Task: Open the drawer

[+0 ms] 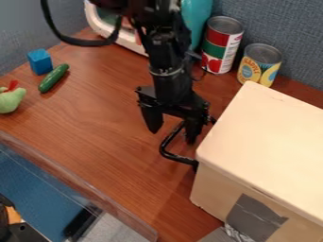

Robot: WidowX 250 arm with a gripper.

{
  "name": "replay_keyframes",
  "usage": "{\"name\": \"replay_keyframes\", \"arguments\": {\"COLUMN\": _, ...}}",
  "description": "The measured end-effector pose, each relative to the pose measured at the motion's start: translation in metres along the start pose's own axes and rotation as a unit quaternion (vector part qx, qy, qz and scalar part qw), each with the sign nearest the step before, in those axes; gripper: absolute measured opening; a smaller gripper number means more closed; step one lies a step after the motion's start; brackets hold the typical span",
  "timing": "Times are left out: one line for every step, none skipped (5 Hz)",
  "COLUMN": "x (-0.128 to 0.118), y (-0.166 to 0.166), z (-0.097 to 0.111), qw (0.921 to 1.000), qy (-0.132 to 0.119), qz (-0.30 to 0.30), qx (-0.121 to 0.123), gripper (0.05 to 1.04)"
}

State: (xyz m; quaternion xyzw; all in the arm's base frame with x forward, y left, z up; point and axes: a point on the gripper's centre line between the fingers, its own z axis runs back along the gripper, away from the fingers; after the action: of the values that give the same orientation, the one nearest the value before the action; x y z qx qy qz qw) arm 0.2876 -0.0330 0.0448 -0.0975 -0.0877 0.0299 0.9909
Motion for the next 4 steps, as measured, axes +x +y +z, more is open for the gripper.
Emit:
{"name": "replay_keyframes", "arguments": {"x": -0.001, "y": -0.005, "z": -0.011, "qw": 0.9999, "qy": 0.009, "qz": -0.003, "qx": 0.01, "gripper": 0.918}}
{"name": "replay_keyframes", "arguments": {"x": -0.002, "y": -0.004, "z": -0.018, "qw": 0.9997, "qy": 0.007, "qz": 0.013, "qx": 0.017, "gripper": 0.617}}
{"name": "replay_keyframes", "arguments": {"x": -0.005, "y": 0.0, "z": -0.02, "qw": 0.9996, "qy": 0.008, "qz": 0.007, "qx": 0.026, "gripper": 0.318}}
{"name": "replay_keyframes", "arguments": {"x": -0.008, "y": 0.011, "z": -0.02, "qw": 0.9993, "qy": 0.013, "qz": -0.004, "qx": 0.035, "gripper": 0.157}}
